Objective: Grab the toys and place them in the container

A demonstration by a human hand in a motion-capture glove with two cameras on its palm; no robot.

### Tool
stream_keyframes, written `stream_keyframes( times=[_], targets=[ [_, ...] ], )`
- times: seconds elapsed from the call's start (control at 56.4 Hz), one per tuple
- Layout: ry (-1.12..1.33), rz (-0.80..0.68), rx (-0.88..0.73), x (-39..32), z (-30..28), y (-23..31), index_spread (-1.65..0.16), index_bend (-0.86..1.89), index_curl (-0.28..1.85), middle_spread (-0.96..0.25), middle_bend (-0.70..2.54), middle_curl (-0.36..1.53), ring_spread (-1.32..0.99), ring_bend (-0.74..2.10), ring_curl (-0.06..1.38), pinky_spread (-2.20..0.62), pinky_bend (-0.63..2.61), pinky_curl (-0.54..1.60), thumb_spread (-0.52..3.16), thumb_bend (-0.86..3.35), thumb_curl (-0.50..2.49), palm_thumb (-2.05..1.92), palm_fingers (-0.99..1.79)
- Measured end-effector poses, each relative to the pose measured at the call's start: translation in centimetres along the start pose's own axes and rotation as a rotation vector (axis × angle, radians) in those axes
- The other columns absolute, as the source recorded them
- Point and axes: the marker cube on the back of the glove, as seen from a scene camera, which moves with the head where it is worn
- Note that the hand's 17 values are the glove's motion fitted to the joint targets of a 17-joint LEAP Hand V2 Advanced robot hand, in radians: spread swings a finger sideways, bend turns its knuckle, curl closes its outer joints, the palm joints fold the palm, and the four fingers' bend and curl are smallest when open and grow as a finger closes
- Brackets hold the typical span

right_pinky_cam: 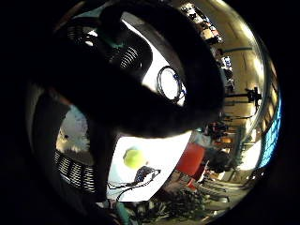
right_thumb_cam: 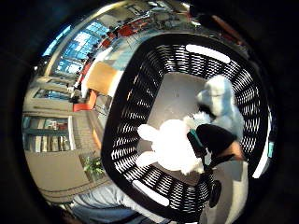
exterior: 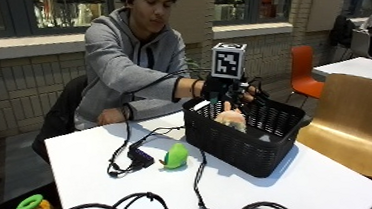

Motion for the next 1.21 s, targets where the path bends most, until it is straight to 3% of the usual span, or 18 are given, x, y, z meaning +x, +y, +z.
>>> stream_keyframes(
  times=[0.177,0.302,0.408,0.586,0.781,0.852,0.958,1.029,1.207],
  targets=[
    [0.021,0.018,-0.002,6.3,-0.8,5.8,-0.32,0.21,0.44,-0.01,0.11,0.41,-0.1,0.28,0.43,0.0,1.15,0.36,1.45,0.01,0.61,0.46,-0.09],
    [-0.057,0.222,0.02,13.3,-0.1,10.2,-0.31,0.23,0.46,0.0,0.17,0.39,-0.11,0.29,0.43,0.01,1.07,0.33,1.45,0.0,0.55,0.46,-0.01],
    [-0.107,0.279,-0.038,16.3,2.9,13.4,-0.31,0.25,0.47,0.0,0.18,0.38,-0.12,0.3,0.43,0.02,1.03,0.31,1.46,0.0,0.52,0.47,0.02],
    [-0.16,0.26,-0.207,16.6,9.7,16.4,-0.3,0.23,0.47,0.01,0.15,0.37,-0.12,0.25,0.41,0.02,0.99,0.3,1.4,-0.03,0.45,0.39,-0.08],
    [-0.048,0.252,-0.333,15.7,13.8,16.0,-0.28,0.26,0.49,0.03,0.12,0.32,-0.09,0.15,0.36,0.02,0.85,0.28,1.26,-0.04,0.39,0.25,-0.14],
    [-0.094,0.242,-0.307,15.5,14.3,15.8,-0.25,0.36,0.51,0.03,0.09,0.29,-0.09,0.12,0.34,0.02,0.8,0.27,1.24,-0.02,0.39,0.26,-0.14],
    [-0.135,0.218,-0.227,15.5,14.1,15.7,-0.25,0.85,0.64,0.03,0.06,0.23,-0.09,0.07,0.27,0.01,0.71,0.26,1.3,0.06,0.41,0.41,-0.09],
    [-0.121,0.207,-0.202,15.5,13.7,15.7,-0.24,1.03,0.69,0.03,0.08,0.22,-0.09,0.08,0.24,0.01,0.68,0.26,1.31,0.08,0.42,0.46,-0.12],
    [-0.125,0.203,-0.126,15.2,10.7,15.0,-0.21,1.24,0.75,0.03,0.12,0.2,-0.09,0.09,0.18,0.01,0.63,0.26,1.33,0.1,0.44,0.55,-0.16]
  ],
)
